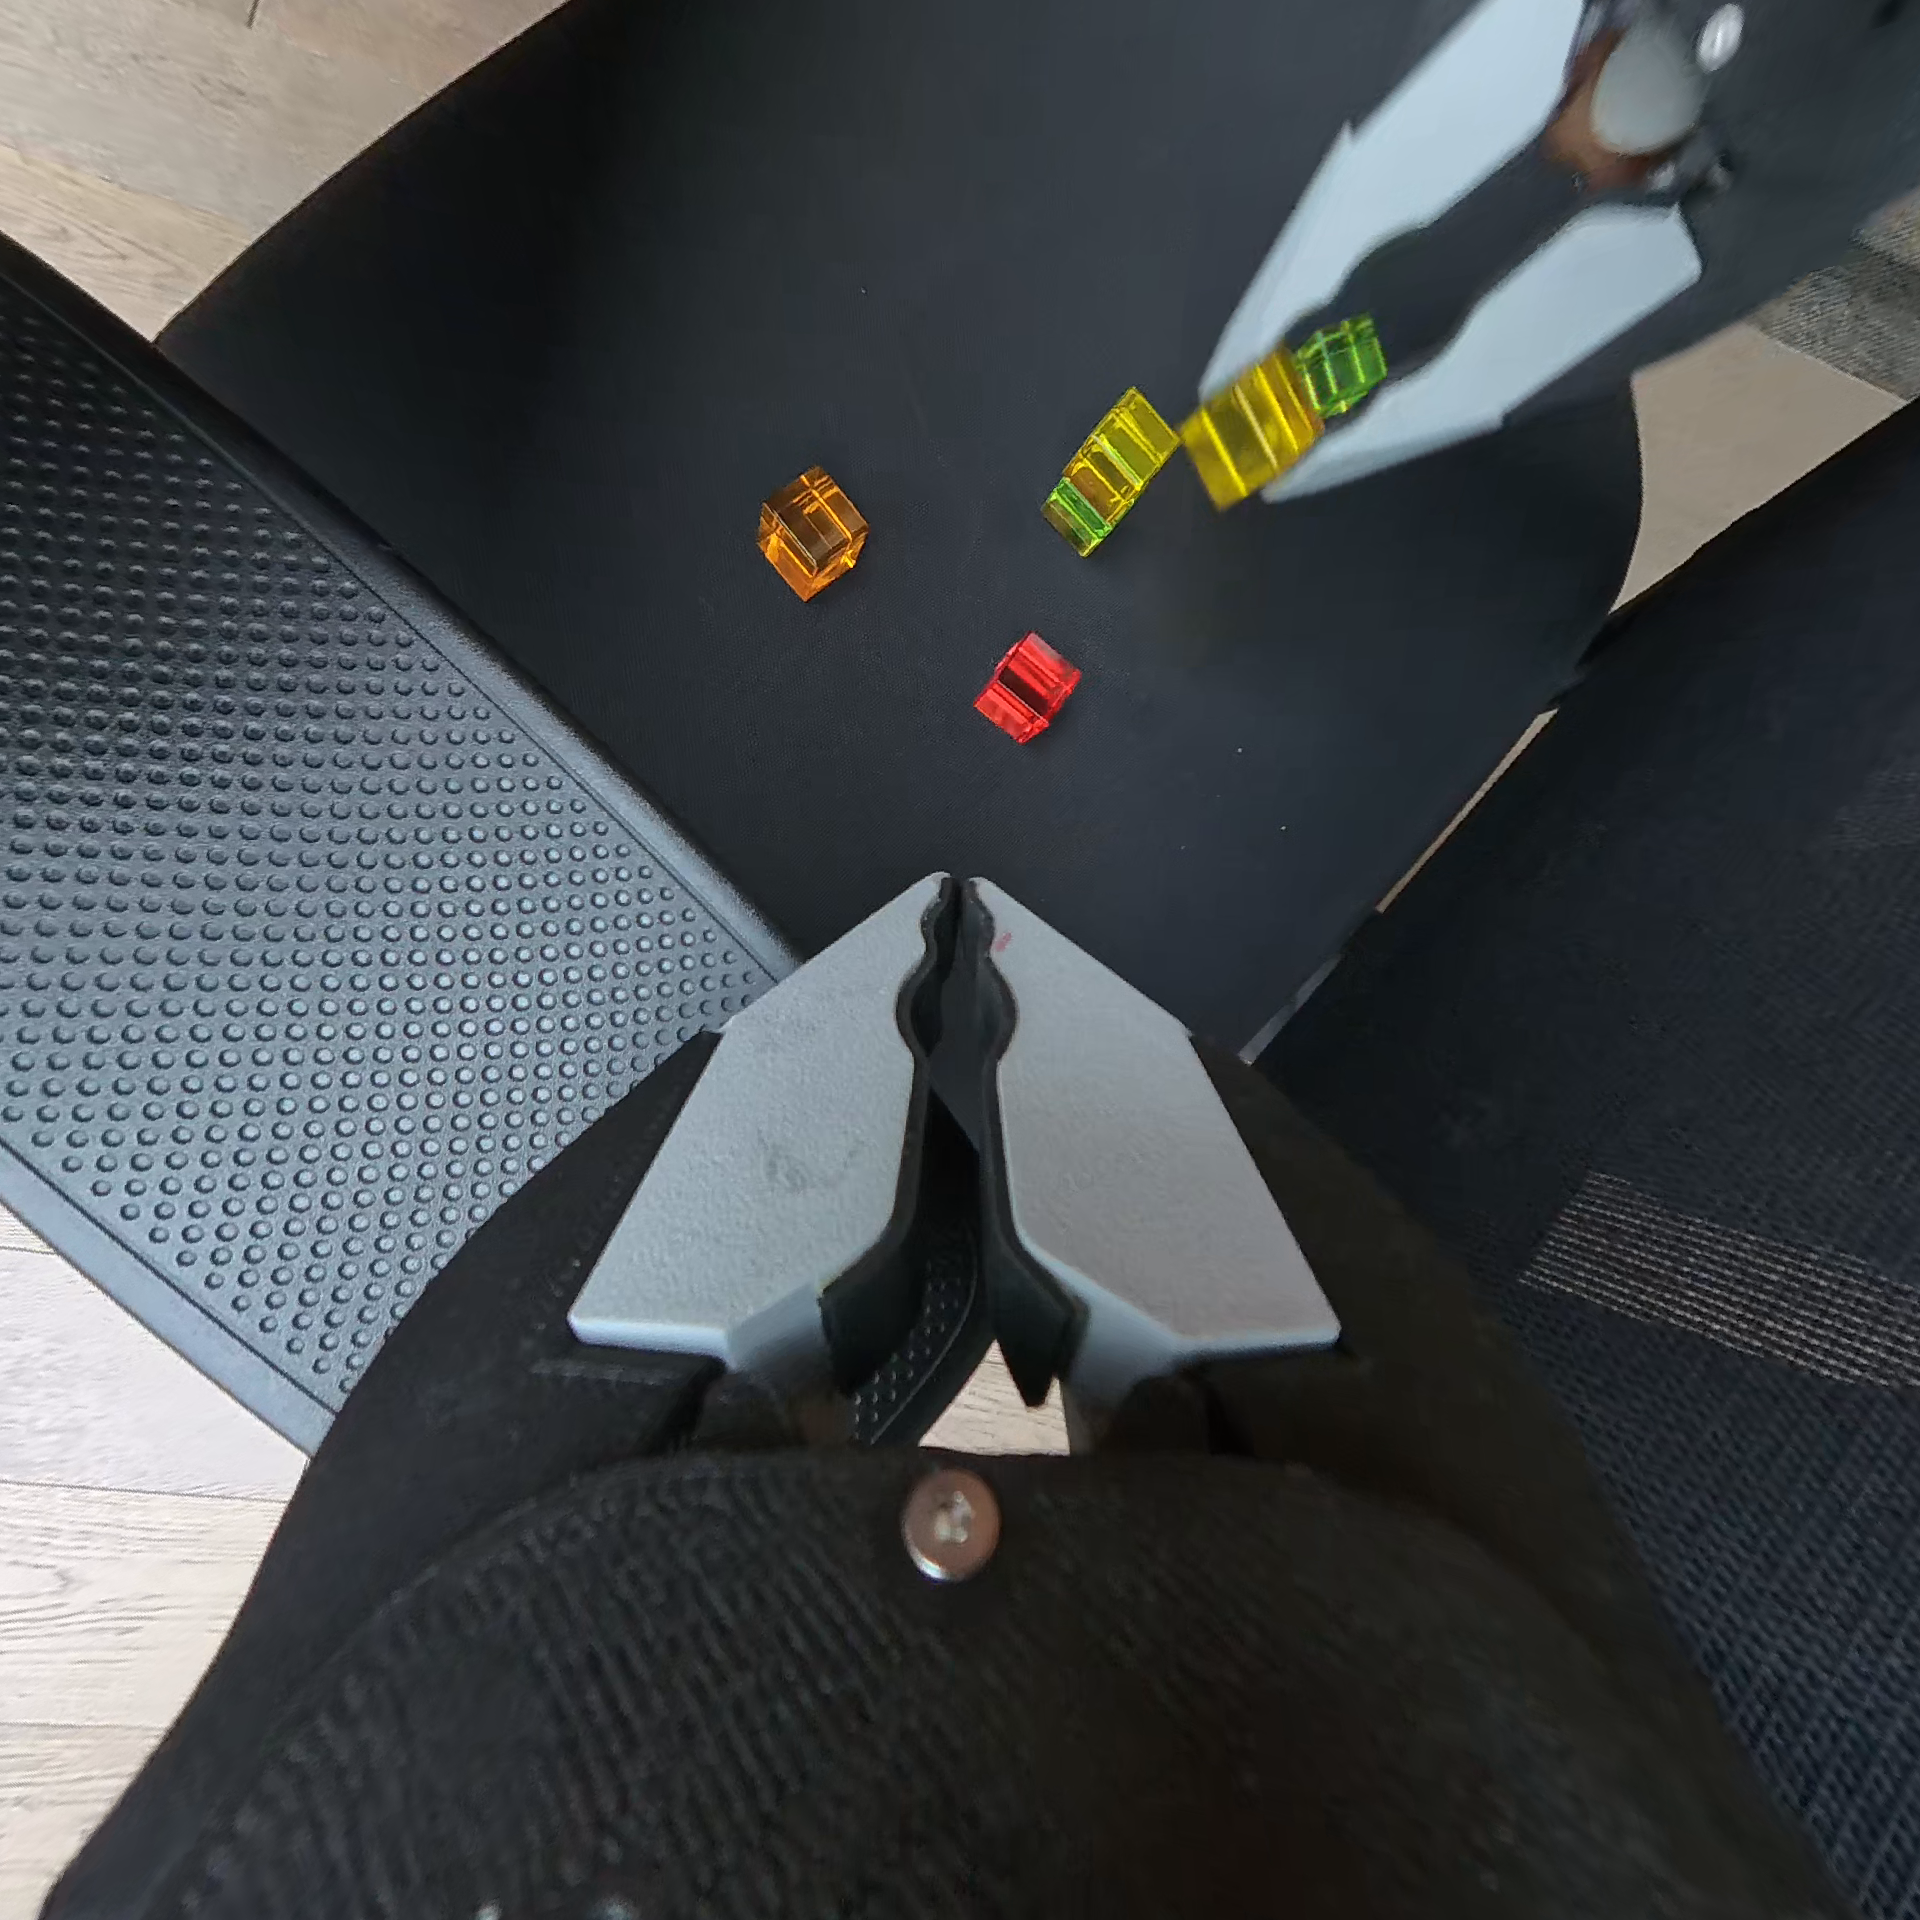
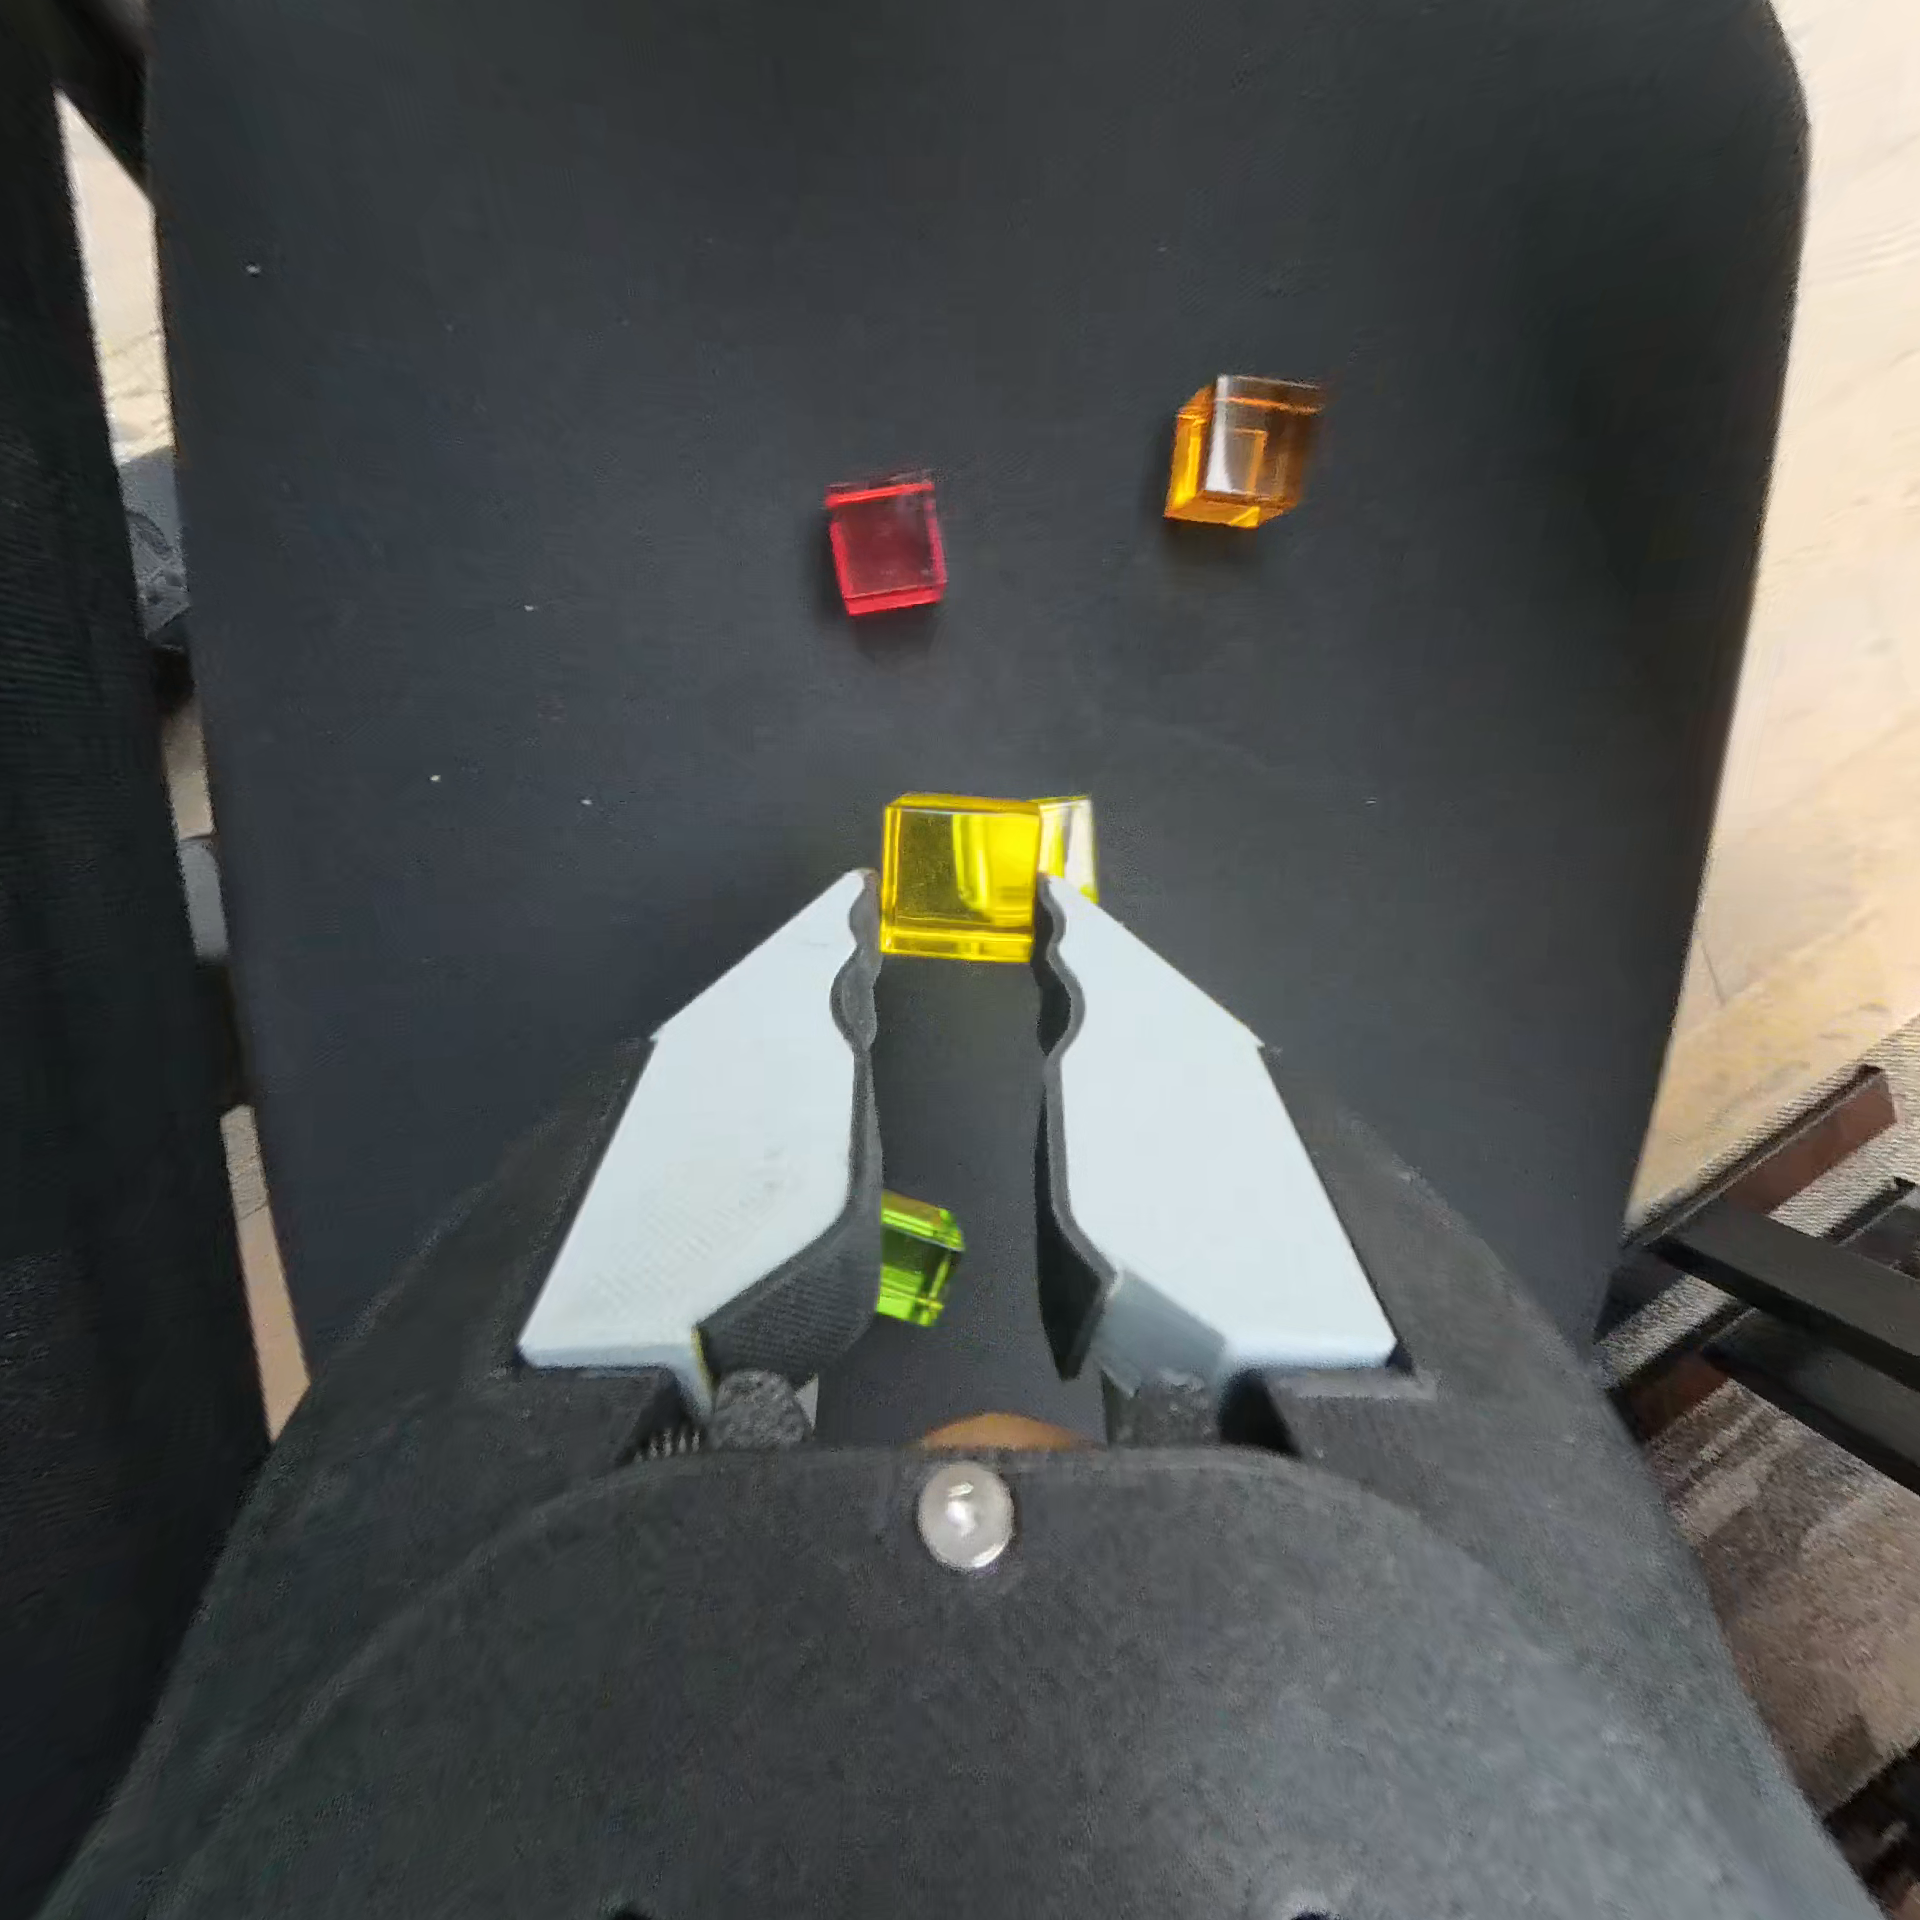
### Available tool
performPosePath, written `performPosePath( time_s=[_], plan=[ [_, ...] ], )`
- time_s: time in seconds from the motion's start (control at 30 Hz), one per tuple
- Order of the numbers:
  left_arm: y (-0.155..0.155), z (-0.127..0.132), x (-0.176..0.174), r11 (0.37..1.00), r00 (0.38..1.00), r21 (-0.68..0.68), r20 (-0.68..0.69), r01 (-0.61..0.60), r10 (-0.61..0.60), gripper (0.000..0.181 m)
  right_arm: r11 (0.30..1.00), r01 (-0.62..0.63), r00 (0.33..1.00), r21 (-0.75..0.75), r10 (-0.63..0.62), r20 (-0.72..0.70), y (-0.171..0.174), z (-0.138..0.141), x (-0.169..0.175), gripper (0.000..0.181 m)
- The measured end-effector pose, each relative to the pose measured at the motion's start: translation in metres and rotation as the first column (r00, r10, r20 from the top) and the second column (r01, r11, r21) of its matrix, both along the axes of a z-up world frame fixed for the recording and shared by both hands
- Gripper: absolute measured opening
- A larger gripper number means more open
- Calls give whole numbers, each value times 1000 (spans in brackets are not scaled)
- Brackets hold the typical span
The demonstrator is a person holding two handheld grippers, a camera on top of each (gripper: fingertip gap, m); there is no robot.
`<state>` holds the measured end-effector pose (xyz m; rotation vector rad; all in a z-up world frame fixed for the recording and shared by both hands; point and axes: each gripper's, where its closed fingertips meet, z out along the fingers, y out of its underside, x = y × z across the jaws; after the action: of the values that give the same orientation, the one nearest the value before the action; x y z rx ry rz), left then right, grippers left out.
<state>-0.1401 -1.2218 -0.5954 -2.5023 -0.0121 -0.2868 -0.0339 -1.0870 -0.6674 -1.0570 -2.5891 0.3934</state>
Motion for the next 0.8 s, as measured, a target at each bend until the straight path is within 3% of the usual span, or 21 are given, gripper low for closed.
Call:
performPosePath(
  time_s=[0.33, 0.5, 0.7, 0.8],
  plan=[
    [0, 0, 0, 1000, 1000, 3, -4, -7, 7, 0, 994, -61, 996, 91, 56, 63, 20, -28, -18, 33],
    [0, 1, 0, 1000, 1000, 6, 0, -8, 8, 0, 995, -66, 995, 77, 61, 74, 22, -29, -19, 33],
    [0, 1, 0, 1000, 1000, 5, 3, -8, 8, 0, 998, -60, 988, 30, 55, 141, 21, -45, -18, 50],
    [0, 1, 0, 1000, 1000, 6, 8, -8, 8, 0, 998, -56, 983, 0, 55, 174, 17, -57, -18, 46]
  ],
)
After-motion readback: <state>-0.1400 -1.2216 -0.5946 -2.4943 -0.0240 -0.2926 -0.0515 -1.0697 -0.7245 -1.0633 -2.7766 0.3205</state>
